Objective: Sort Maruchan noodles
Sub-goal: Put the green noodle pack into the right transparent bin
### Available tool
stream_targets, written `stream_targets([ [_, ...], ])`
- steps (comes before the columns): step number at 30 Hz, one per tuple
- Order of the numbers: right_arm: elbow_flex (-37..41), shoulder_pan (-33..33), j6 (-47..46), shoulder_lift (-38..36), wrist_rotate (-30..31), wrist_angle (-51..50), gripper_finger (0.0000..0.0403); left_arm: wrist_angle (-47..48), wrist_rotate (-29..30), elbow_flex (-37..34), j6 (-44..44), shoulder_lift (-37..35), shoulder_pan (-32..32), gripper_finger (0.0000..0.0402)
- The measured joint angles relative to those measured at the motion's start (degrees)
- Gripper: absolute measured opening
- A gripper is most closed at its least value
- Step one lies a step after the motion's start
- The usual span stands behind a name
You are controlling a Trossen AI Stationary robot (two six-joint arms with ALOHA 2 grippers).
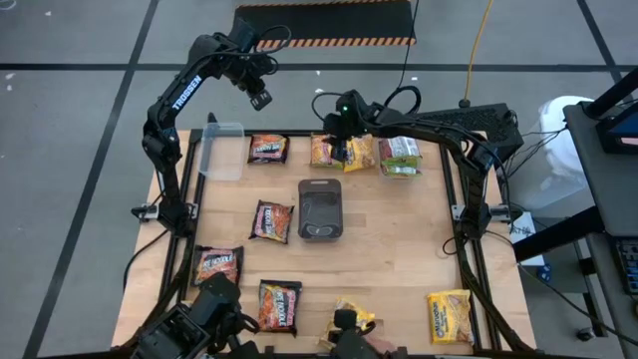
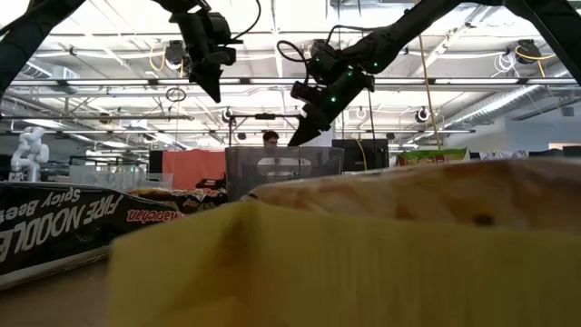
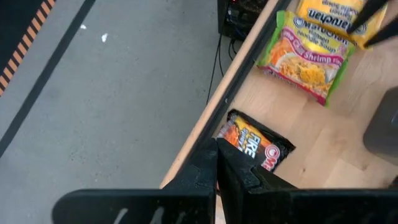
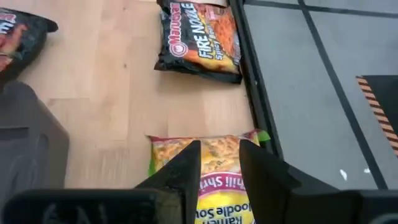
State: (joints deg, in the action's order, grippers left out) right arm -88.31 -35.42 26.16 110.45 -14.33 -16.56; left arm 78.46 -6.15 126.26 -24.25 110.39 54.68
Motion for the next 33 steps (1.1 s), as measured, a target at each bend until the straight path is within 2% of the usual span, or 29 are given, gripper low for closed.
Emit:
stream_targets([
  [4, 0.00, -2.06, -1.91, 0.04, -0.47, 0.95, 0.0105, 1.20, 0.00, 0.00, 0.00, 0.00, 0.00, 0.0005],
  [11, -0.02, -5.85, -11.18, 1.96, -5.64, 2.31, 0.0104, 1.26, 0.02, 0.00, 0.00, 0.00, 0.00, 0.0005],
  [15, -0.02, -6.19, -11.53, 2.86, -6.70, 1.58, 0.0104, 1.27, 0.02, 0.00, 0.02, 0.00, 0.00, 0.0005],
  [21, -0.02, -6.63, -11.40, 4.46, -6.51, -0.56, 0.0104, 1.29, 0.00, 0.00, 0.40, 0.00, -0.03, 0.0005],
  [27, 0.00, -7.33, -9.90, 6.82, 0.82, -3.97, 0.0104, 1.46, -0.02, 0.00, 0.48, 0.00, -0.45, 0.0005],
  [33, 0.02, -7.37, -8.30, 6.71, -0.90, -4.65, 0.0104, 1.49, -0.33, 0.00, 0.57, 0.00, -0.92, 0.0005],
])
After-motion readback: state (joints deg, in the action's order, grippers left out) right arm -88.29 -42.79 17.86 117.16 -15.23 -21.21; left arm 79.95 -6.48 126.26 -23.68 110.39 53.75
